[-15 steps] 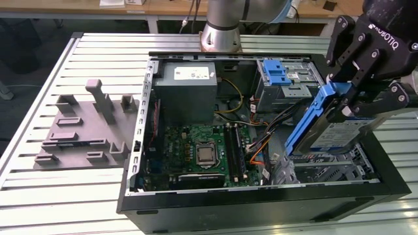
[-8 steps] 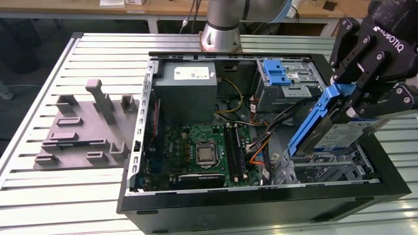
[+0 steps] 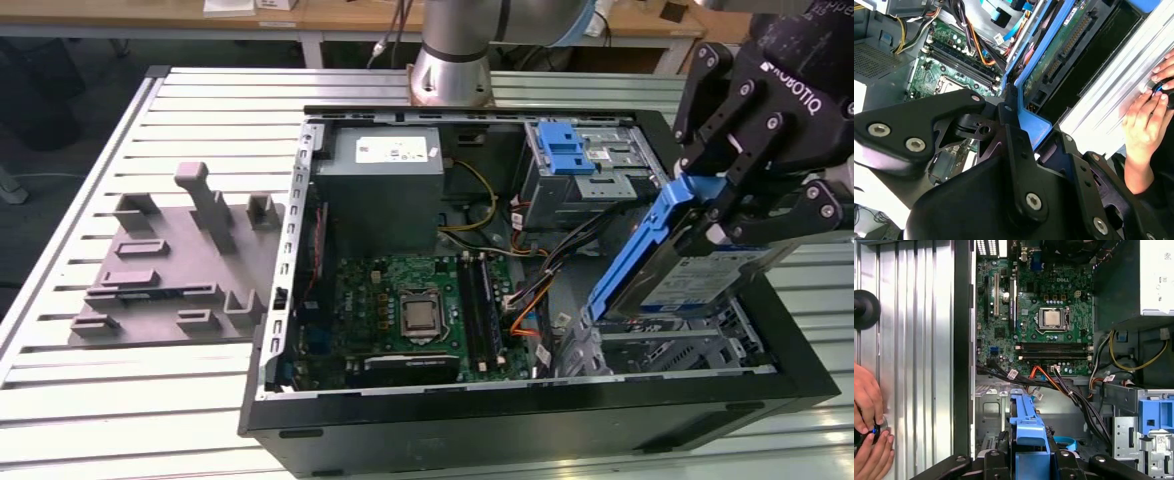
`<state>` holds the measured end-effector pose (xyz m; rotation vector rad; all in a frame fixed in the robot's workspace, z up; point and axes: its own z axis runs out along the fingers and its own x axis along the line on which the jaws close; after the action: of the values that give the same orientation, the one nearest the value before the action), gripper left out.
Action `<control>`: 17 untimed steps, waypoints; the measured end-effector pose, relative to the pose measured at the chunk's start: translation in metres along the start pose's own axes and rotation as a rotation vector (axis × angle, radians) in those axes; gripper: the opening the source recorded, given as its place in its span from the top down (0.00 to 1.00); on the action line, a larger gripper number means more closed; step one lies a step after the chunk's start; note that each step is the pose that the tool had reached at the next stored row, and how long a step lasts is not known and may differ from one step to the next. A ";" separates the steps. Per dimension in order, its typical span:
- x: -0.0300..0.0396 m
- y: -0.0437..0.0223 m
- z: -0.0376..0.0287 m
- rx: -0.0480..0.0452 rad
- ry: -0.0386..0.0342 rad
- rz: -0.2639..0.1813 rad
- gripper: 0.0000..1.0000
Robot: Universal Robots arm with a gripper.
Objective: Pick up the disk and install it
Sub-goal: 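Insert the disk into the insertion slot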
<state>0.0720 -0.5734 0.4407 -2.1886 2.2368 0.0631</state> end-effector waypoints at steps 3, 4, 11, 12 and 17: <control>0.0010 -0.0002 0.0015 0.0000 0.0000 0.000 0.64; 0.0014 -0.0002 0.0019 0.0000 0.0000 0.000 0.64; 0.0028 -0.0006 0.0047 0.0000 0.0002 0.000 0.64; 0.0029 -0.0007 0.0051 0.0000 0.0001 0.000 0.64; 0.0032 -0.0007 0.0074 0.0000 0.0001 0.000 0.64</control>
<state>0.0725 -0.5763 0.4332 -2.1887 2.2369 0.0630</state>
